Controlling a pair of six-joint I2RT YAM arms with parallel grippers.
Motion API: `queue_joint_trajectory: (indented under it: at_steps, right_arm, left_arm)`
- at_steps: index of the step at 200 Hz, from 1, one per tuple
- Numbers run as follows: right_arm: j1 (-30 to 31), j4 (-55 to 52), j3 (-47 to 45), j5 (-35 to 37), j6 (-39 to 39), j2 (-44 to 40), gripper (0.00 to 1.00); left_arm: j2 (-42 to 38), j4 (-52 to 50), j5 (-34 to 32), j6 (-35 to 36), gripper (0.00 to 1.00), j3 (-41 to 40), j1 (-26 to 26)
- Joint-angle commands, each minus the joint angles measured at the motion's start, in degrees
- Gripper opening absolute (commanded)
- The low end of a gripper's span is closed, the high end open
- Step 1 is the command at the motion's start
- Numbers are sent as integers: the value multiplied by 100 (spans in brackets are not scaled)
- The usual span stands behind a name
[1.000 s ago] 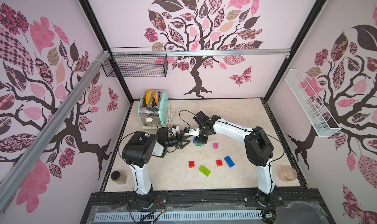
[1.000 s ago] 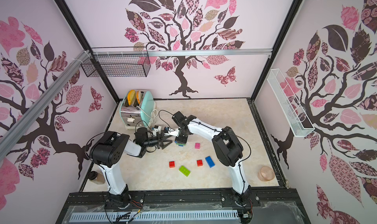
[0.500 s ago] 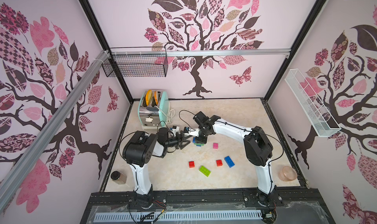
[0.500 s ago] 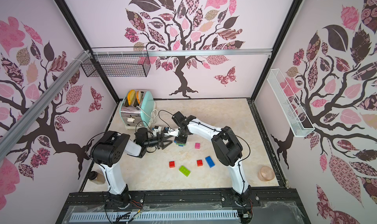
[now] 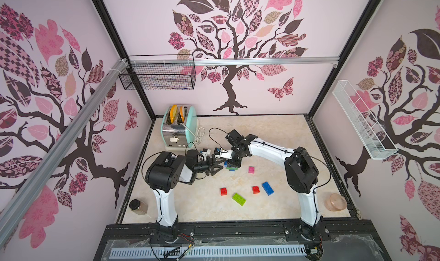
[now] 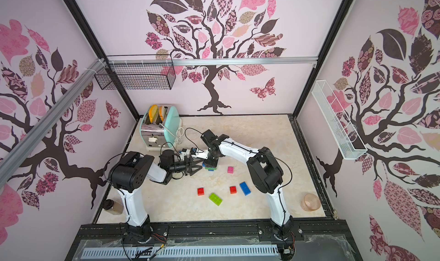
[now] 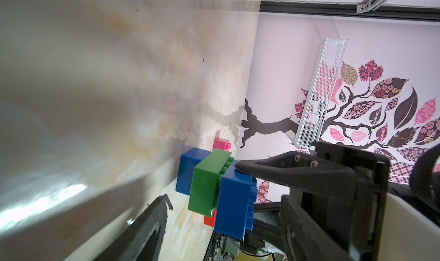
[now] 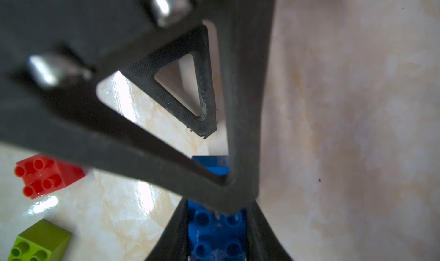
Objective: Assemble a heart with lego
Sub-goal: Assemble the lego brick with the lego brick.
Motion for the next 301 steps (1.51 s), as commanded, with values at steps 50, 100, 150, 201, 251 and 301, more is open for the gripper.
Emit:
queue_joint_trajectory:
  at_steps: [50,100,150,201,251,301]
  right_arm:
    - [-61,-72,146,-254,-122,-52,23]
    - [-134,-170,109,-403,-316,-80,23]
    - [-134,-260,198,-487,-354,-7,23]
    - [-130,-298,202,-513,-396,31,23]
    - [-114,169,-259,-296,-375,-128,23]
    - [-102,257,-327,-278,-404,-90,23]
  left_arm:
    - [54,126,111,121,74,147,-116]
    - [181,228,161,63,69,223,-244]
    - [281,221,147,85,66,196,-266]
    - [388,304,174,49,66,246,-309]
    - [454,387,177,-29,65,250,-332]
    - [551,554,184,-154,59,293,-335]
